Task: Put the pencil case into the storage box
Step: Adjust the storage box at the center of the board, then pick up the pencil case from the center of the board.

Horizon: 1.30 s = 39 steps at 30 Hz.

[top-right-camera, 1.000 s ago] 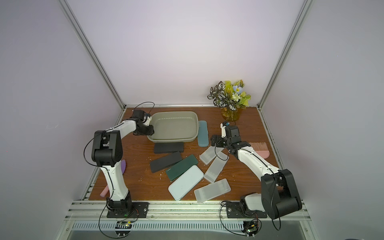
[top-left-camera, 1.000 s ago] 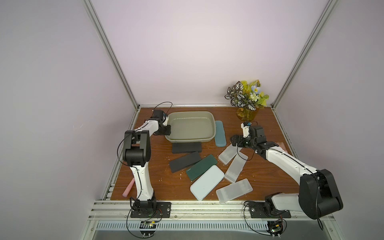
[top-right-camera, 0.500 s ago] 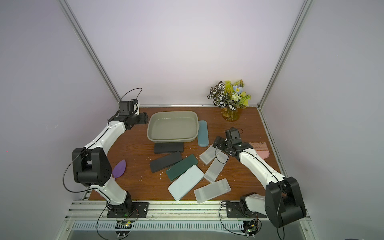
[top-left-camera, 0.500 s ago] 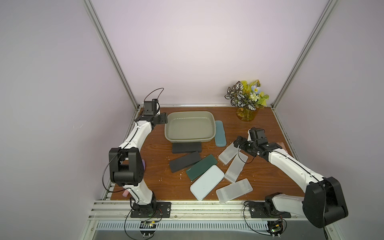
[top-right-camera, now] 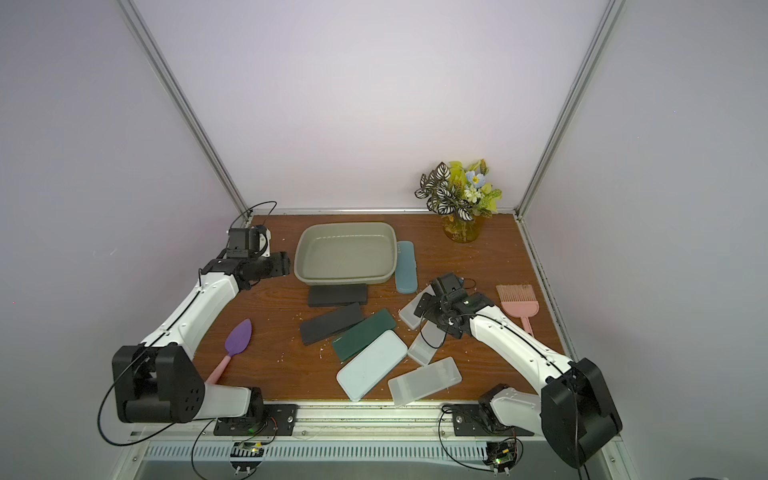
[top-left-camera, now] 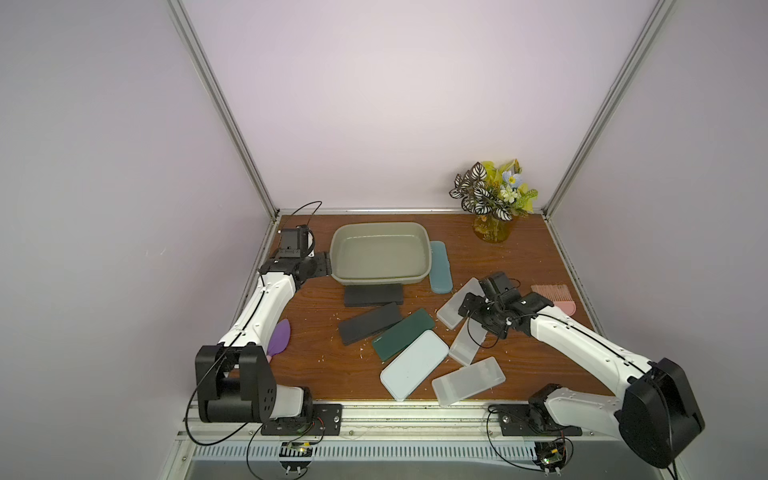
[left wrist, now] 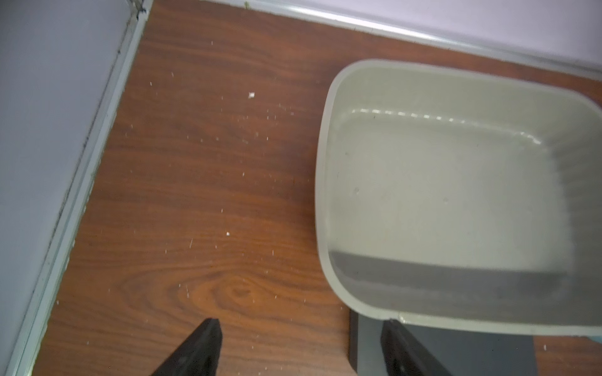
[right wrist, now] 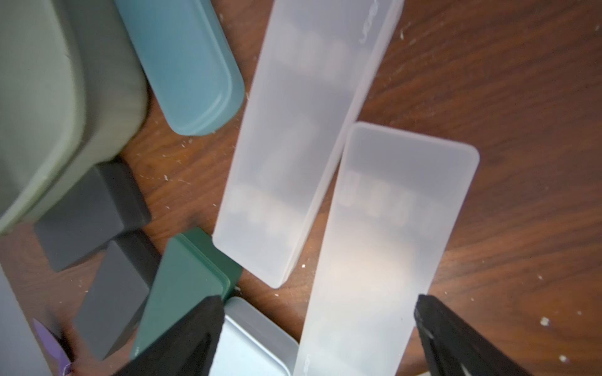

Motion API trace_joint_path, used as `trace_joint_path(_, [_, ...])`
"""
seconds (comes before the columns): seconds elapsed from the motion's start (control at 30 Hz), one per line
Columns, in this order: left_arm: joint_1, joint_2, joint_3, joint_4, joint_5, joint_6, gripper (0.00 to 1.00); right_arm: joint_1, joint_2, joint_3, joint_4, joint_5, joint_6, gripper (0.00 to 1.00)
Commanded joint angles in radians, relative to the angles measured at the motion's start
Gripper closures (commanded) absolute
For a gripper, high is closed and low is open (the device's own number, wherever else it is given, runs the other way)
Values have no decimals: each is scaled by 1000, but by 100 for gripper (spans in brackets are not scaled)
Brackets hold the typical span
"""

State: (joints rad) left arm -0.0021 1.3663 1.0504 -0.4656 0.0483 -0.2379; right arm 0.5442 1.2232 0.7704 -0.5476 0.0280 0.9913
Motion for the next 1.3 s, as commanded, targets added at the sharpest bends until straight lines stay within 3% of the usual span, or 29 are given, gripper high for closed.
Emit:
trace_joint_path(0.0, [-9, -38, -40, -23, 25, -29, 22, 21, -4, -24, -40, 37, 51, 1])
trace_joint_path(0.6, [-10, -54, -108, -22, 44, -44, 22, 54, -9, -126, -26, 46, 85, 1])
trace_joint_path(1.27, [-9, -82, -150, -18, 44, -43, 22, 71, 75, -89, 18, 53, 74, 1])
